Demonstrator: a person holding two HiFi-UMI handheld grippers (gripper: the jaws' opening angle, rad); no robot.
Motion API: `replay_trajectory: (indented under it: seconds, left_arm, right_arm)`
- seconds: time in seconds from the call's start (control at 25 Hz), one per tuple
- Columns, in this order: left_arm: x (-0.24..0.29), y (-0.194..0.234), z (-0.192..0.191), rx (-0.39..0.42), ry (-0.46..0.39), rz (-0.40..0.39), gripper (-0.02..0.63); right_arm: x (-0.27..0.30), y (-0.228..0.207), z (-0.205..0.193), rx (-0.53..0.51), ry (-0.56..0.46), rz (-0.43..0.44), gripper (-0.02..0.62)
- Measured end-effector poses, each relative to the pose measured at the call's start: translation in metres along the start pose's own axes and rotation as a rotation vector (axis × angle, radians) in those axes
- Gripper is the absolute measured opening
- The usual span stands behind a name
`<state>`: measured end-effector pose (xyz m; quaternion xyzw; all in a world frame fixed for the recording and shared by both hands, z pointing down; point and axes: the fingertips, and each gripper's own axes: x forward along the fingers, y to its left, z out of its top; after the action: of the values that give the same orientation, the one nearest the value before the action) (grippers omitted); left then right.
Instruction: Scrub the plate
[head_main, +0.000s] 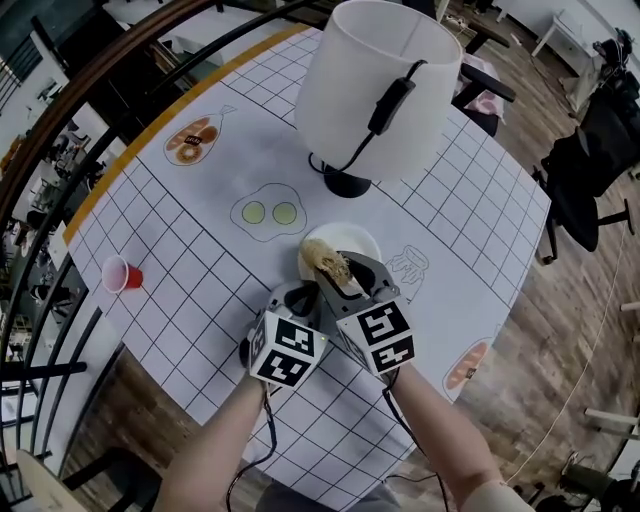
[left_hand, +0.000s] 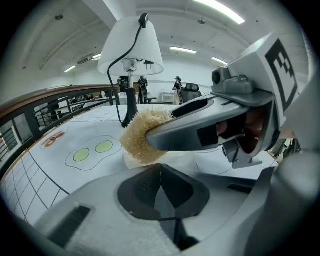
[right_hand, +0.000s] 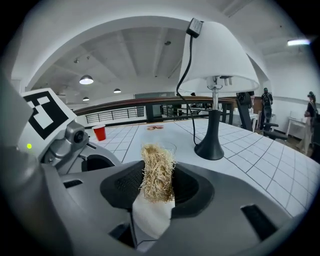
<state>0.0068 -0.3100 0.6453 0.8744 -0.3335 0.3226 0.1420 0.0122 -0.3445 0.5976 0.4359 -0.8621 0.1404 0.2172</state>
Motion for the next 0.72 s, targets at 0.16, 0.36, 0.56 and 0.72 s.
replay_trajectory:
  seconds: [0.16, 0.36, 0.56, 0.72]
  left_arm:
    - [0.002, 0.002, -0.006, 0.011, 0.011, 0.014, 0.014]
    - [0.002, 0.007, -0.007, -0.038, -0.004, 0.008, 0.014]
    - [0.0, 0.009, -0.005, -0.042, -0.015, 0.01, 0.014]
    - [0.002, 0.007, -0.005, -0.021, -0.006, 0.01, 0.014]
  right_arm:
    - [-0.002, -0.016, -0.008, 0.009, 0.02, -0.037, 0.153]
    - [-0.016, -0.05, -0.012, 0.048, 0.014, -0.116, 0.153]
    - [-0.031, -0.091, -0.016, 0.104, -0.003, -0.234, 0.155]
    - [-0.039, -0.07, 0.002, 0.064, -0.046, -0.179, 0.155]
